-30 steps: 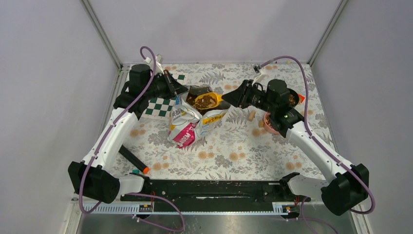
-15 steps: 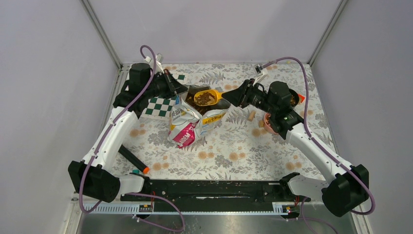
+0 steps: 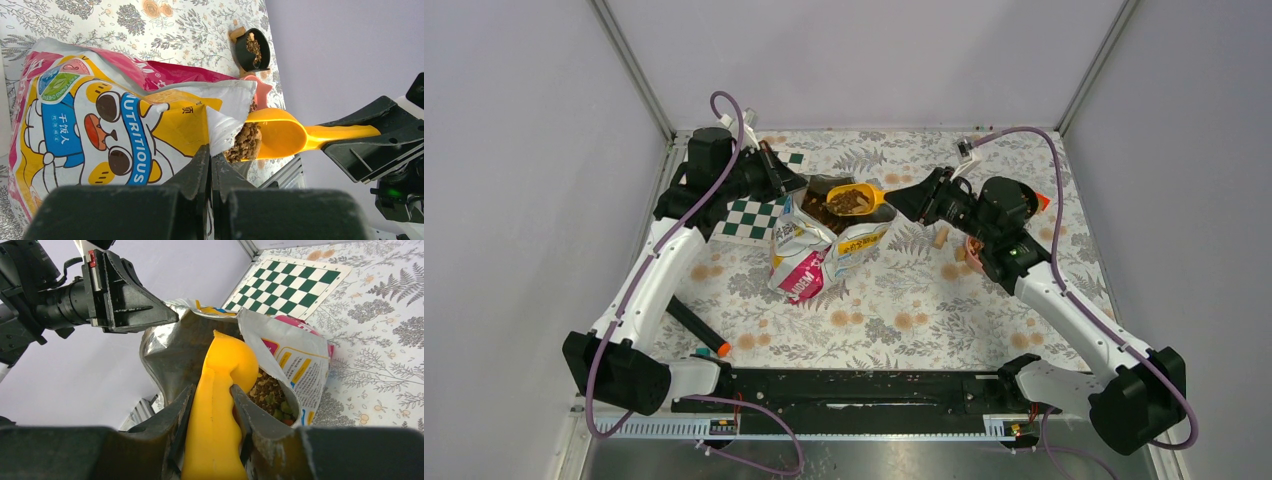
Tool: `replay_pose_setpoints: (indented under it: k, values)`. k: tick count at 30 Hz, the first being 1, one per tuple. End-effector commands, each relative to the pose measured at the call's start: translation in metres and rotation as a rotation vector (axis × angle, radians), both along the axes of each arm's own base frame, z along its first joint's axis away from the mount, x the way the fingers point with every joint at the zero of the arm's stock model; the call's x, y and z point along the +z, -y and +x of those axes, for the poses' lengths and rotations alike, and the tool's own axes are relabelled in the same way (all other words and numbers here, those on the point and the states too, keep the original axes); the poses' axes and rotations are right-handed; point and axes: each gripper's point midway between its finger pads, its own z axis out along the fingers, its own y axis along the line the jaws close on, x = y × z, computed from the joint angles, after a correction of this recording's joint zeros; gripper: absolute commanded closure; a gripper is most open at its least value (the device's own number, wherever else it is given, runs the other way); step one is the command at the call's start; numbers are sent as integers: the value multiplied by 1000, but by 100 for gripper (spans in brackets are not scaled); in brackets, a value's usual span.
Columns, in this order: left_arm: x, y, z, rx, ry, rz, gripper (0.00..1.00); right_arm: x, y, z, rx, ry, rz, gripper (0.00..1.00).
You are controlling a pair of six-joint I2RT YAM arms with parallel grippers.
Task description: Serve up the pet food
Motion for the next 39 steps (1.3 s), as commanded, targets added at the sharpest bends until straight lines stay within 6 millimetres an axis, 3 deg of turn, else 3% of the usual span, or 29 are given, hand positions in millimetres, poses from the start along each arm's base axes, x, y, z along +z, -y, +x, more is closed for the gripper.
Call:
replay_pose_setpoints:
  k: [1, 12, 19, 23, 30, 39]
  values:
    - [29, 0, 1, 2, 63, -25, 100, 23, 5, 8, -33, 140, -22, 100]
    - [40, 0, -4, 17, 57, -66, 100, 32, -1, 6, 21, 216, -33, 100]
    - [37, 1, -7, 13, 44, -73, 100, 31, -2, 6, 20, 201, -22, 100]
    - [36, 1, -8, 16, 37, -81, 100, 32, 3, 12, -61, 38, 117, 100]
    - [38, 3, -10, 15, 43, -114, 100, 7, 1, 23, -130, -335, 383, 100]
    - [43, -2, -11, 47, 59, -112, 100, 21, 7, 11, -124, -458, 538, 100]
